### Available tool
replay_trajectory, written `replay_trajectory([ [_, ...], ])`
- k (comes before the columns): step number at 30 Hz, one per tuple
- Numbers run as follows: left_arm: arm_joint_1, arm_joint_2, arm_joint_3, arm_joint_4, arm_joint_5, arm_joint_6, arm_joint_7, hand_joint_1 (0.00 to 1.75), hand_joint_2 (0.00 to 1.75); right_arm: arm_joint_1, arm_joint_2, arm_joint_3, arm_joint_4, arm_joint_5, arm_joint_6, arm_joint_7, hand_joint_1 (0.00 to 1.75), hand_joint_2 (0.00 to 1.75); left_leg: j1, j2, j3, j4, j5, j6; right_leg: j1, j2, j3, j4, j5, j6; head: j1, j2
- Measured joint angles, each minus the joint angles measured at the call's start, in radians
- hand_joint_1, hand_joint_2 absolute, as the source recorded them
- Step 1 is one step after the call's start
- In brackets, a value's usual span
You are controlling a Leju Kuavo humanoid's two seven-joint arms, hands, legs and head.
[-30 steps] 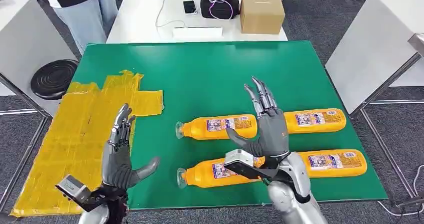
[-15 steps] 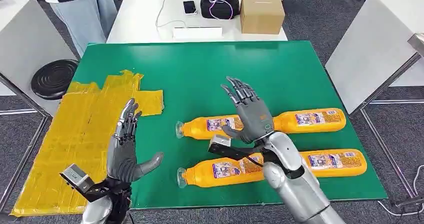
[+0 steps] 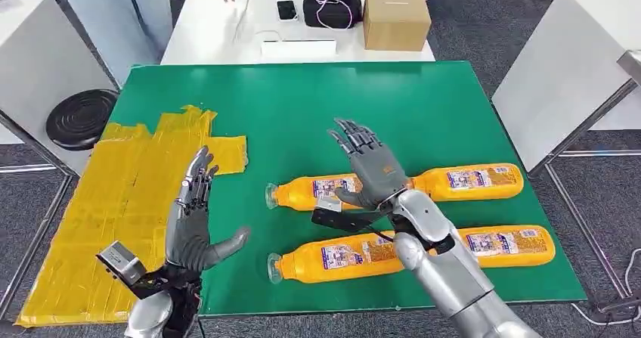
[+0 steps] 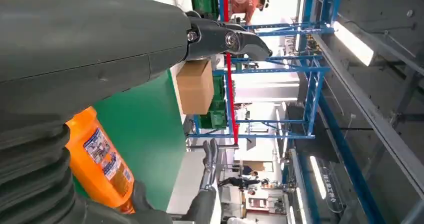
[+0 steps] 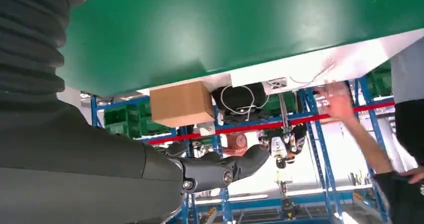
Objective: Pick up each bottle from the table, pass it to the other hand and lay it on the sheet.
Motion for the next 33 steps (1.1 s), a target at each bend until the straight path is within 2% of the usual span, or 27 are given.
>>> replay_trajectory([
  [5,0.000,0.000,0.000,0.003,0.000,0.000,0.000,0.00,1.75,-0.003,0.000,0.006,0.010,-0.001,0.000,0.000,0.00,1.75,0.000,0.000,0.000,0.000,0.000,0.000,0.000,0.000,0.000,0.000,0.000,0.000,0.000,0.000],
  [8,-0.020,-0.002,-0.003,0.020,0.035,-0.028,0.005,0.00,1.75,-0.053,0.011,0.015,0.096,-0.091,0.133,0.021,0.00,1.75,0.000,0.001,0.000,0.000,0.000,0.000,0.000,0.000,0.000,0.000,0.000,0.000,0.000,0.000],
  [11,-0.061,-0.011,-0.008,0.057,0.047,-0.029,0.003,0.00,1.75,-0.130,0.040,0.029,0.276,-0.126,0.105,-0.036,0.00,1.75,0.000,-0.001,0.000,0.000,0.002,0.000,0.000,0.000,0.001,0.000,0.001,0.001,0.000,0.000],
  [17,-0.084,-0.016,-0.011,0.089,0.053,-0.029,0.003,0.00,1.75,-0.198,0.075,0.047,0.450,-0.134,0.105,-0.042,0.00,1.75,0.000,0.000,0.000,0.000,0.002,0.000,0.000,0.000,0.000,0.001,0.001,0.002,0.000,0.000],
  [33,-0.115,-0.016,-0.028,0.136,0.056,-0.028,0.004,0.00,1.75,-0.274,0.131,0.077,0.653,-0.143,0.166,-0.037,0.00,1.75,0.000,-0.001,-0.001,0.000,0.002,0.000,0.000,0.000,0.000,0.000,0.002,0.002,0.000,0.000],
])
